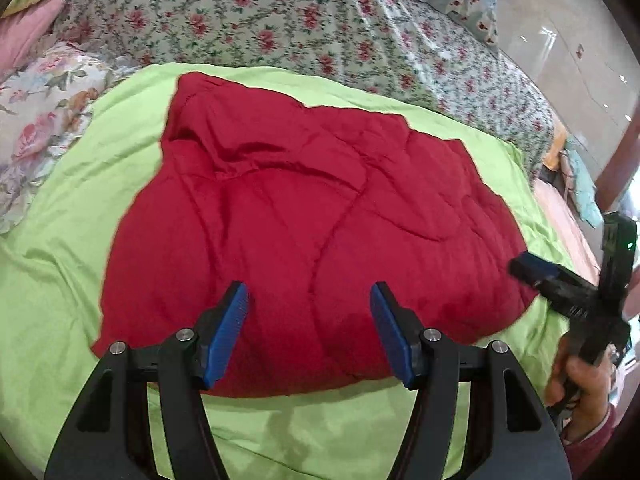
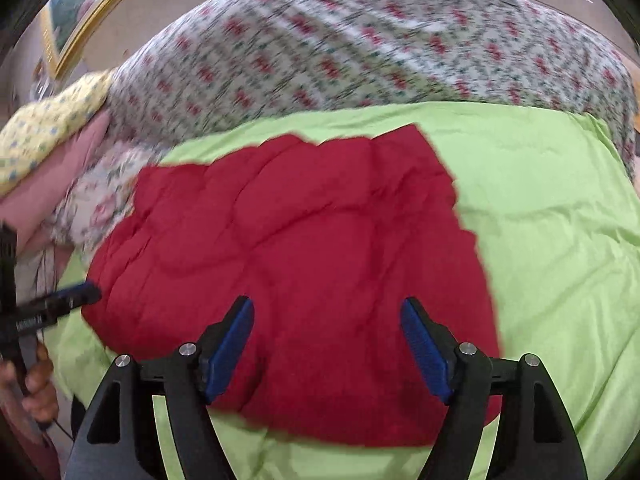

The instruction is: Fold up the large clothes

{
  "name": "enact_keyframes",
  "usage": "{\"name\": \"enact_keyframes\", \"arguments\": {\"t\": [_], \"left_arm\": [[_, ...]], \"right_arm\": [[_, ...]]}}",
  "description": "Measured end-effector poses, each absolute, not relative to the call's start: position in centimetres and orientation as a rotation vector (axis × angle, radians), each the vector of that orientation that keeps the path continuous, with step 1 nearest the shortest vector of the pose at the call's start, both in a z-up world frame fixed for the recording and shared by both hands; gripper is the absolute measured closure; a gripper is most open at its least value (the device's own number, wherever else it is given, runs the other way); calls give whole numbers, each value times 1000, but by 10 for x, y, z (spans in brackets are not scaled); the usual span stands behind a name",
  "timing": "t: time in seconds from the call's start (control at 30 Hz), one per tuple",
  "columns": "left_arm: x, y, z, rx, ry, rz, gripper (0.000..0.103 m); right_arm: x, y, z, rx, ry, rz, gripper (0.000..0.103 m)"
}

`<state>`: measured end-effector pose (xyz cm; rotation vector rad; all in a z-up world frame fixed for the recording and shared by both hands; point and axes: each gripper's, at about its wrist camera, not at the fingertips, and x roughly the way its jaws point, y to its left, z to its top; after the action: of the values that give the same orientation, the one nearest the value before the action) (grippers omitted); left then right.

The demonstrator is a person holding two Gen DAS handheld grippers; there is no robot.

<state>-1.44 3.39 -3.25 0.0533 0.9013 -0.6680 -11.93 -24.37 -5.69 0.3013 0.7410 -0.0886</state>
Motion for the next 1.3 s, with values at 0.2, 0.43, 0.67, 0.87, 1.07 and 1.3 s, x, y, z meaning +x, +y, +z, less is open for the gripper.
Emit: {"name": "enact_keyframes", "arguments": {"t": [0.2, 0.43, 0.67, 0.87, 1.07, 1.3], "left_arm": [[-18, 7, -45, 208, 913, -567, 31], [-4, -9, -60, 237, 923, -519, 16], [22, -12, -68, 188, 943, -518, 8], [42, -13, -65, 144, 949, -504, 8], [72, -14, -68, 126, 962, -454, 8], [95, -20, -74, 130, 978, -411, 6]], "right_arm": [[-95, -213, -75, 185, 822, -70, 20], [-70, -229, -86, 231, 847, -98, 17], [-48, -241, -87, 264, 856, -141, 16], [-26, -259, -90, 298, 862, -155, 15], [-11, -276, -96, 352, 856, -161, 15], [-1, -290, -102, 399, 847, -167, 15]]}}
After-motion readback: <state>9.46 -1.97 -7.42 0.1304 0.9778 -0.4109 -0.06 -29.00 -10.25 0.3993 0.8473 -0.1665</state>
